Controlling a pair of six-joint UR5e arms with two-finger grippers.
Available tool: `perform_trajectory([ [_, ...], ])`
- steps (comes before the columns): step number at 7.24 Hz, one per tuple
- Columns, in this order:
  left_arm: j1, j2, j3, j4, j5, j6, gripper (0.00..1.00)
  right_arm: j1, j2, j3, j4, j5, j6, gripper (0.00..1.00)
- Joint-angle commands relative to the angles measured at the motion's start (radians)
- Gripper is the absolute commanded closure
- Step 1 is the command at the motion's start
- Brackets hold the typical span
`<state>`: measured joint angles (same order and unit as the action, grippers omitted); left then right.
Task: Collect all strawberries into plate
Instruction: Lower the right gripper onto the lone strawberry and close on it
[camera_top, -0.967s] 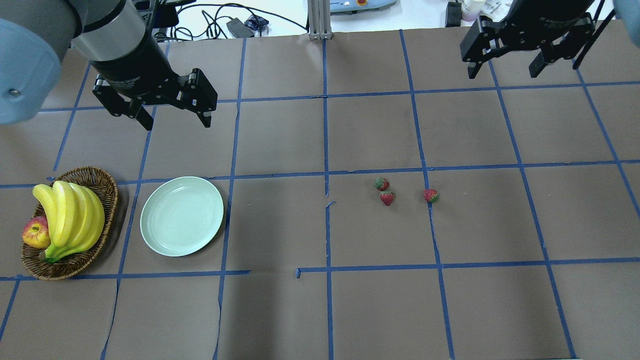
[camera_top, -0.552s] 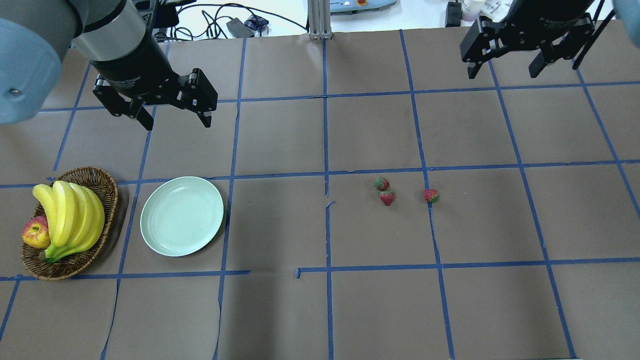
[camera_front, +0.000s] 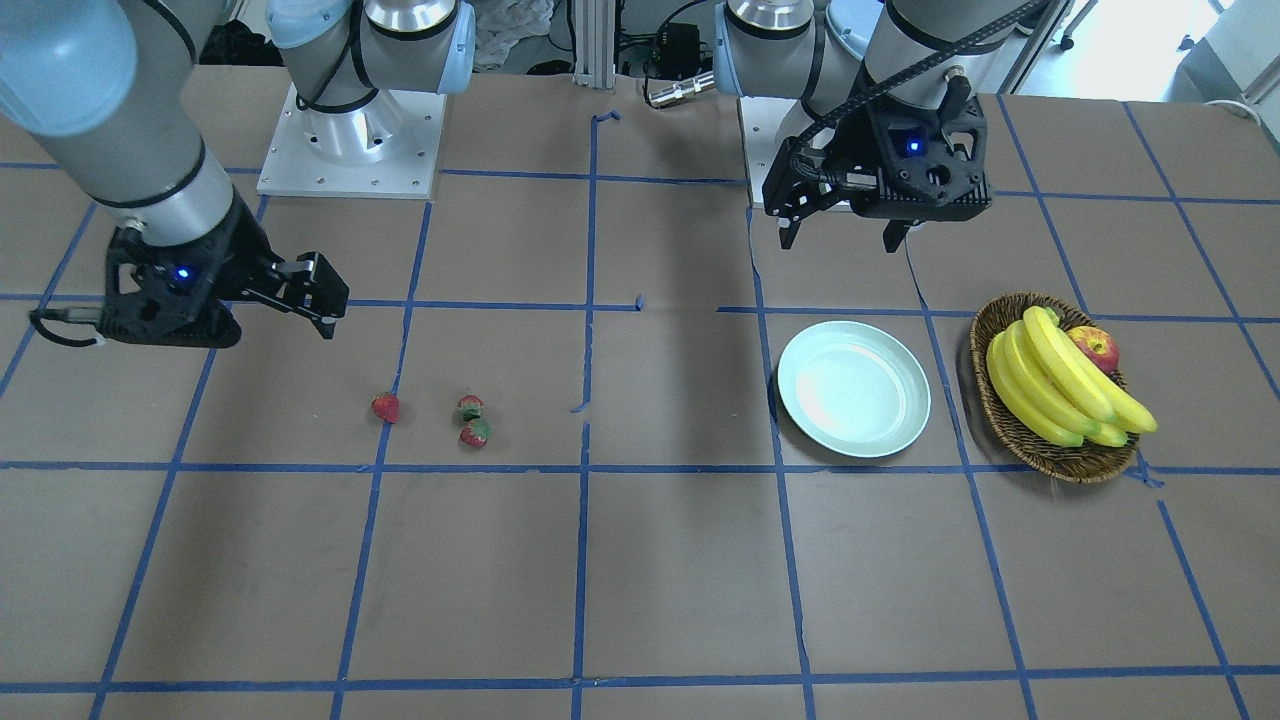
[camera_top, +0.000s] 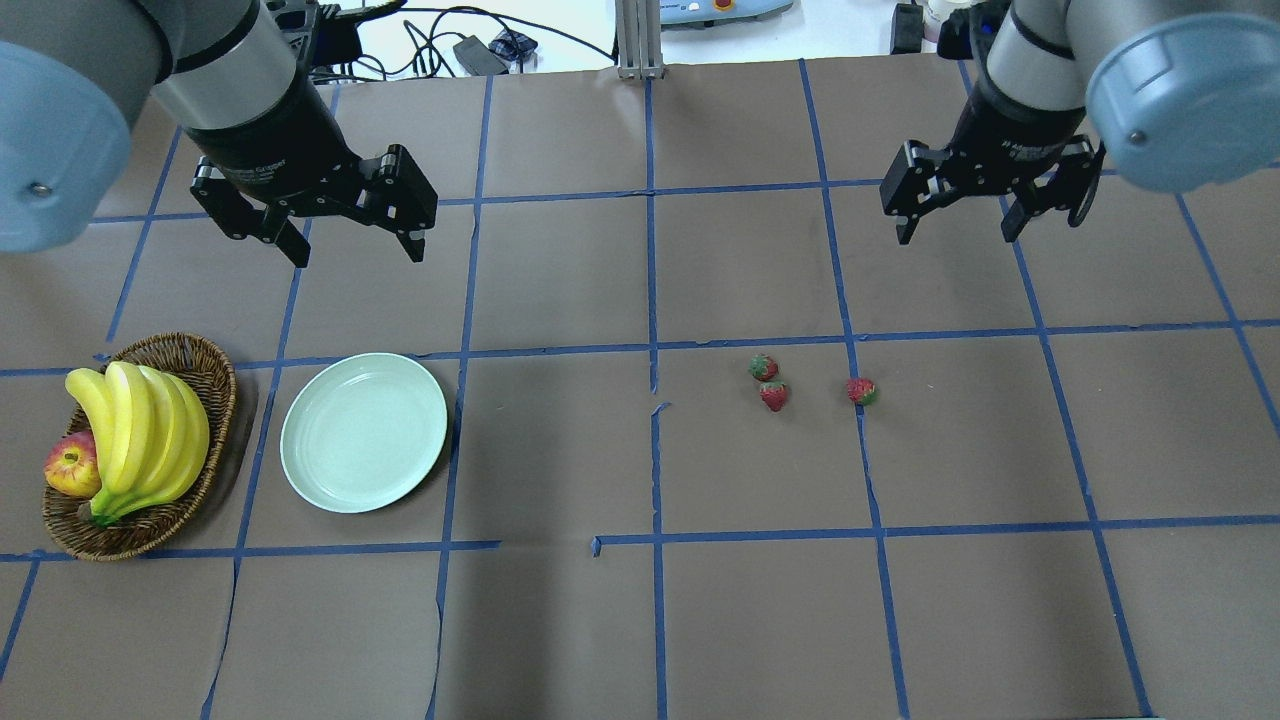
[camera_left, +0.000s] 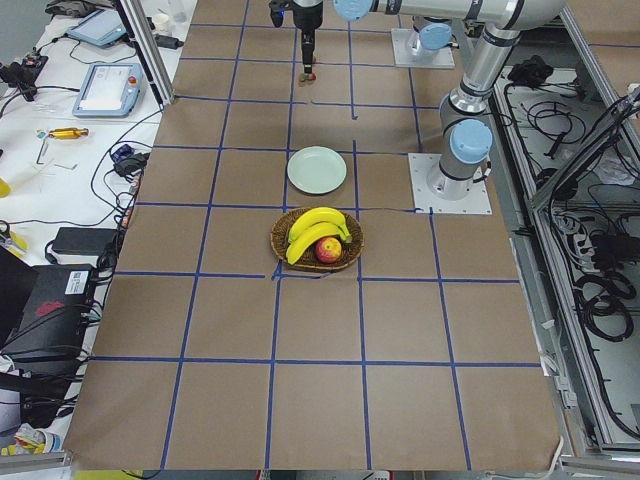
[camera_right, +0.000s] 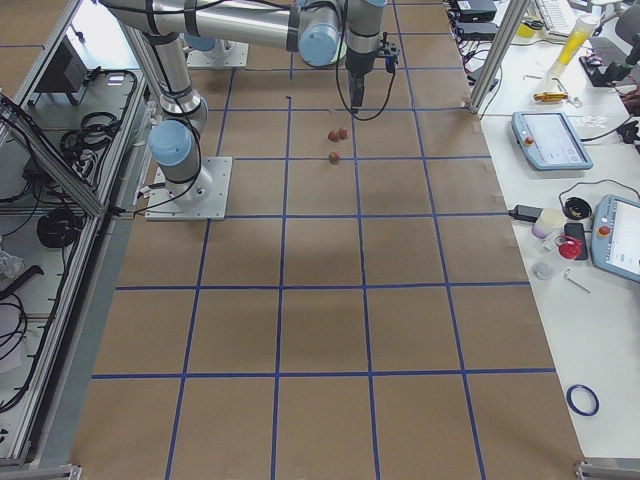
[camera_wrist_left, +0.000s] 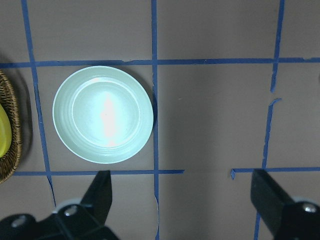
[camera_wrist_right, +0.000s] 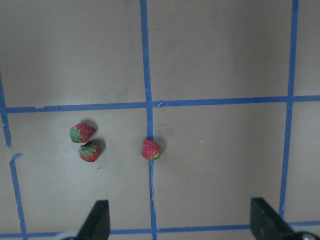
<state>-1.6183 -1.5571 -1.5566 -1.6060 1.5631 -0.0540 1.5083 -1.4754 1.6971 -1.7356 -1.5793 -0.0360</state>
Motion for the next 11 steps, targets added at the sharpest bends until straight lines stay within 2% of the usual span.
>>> perform_trajectory([
  [1, 0.0, 0.0, -0.006, 0.0, 0.0, 0.0, 0.0, 0.013, 0.049, 0.276, -0.326, 0.002, 0.001, 0.0],
  [2, 0.0, 0.0, -0.006, -0.002, 0.0, 0.0, 0.0, 0.024, 0.073, 0.42, -0.534, 0.002, 0.001, 0.0],
  [3, -0.002, -0.001, -0.006, -0.002, 0.0, -0.001, 0.0, 0.027, 0.102, 0.481, -0.667, 0.013, 0.004, 0.0],
  [5, -0.002, 0.002, -0.02, 0.0, 0.0, -0.001, 0.0, 0.027, 0.159, 0.484, -0.69, 0.012, -0.005, 0.0],
  [6, -0.012, 0.002, -0.02, 0.0, 0.0, -0.003, 0.0, 0.027, 0.159, 0.481, -0.696, 0.013, -0.005, 0.05],
  [7, -0.018, 0.002, -0.022, 0.001, 0.0, -0.003, 0.0, 0.027, 0.165, 0.481, -0.755, 0.015, -0.004, 0.43],
  [8, -0.018, 0.002, -0.022, 0.0, 0.0, -0.003, 0.0, 0.027, 0.167, 0.48, -0.76, 0.015, -0.004, 0.54],
  [10, -0.018, 0.002, -0.022, 0.001, 0.0, -0.003, 0.0, 0.027, 0.175, 0.477, -0.771, 0.015, -0.004, 0.61],
  [11, -0.02, 0.002, -0.023, 0.001, 0.0, -0.003, 0.0, 0.027, 0.175, 0.477, -0.772, 0.015, -0.004, 0.79],
])
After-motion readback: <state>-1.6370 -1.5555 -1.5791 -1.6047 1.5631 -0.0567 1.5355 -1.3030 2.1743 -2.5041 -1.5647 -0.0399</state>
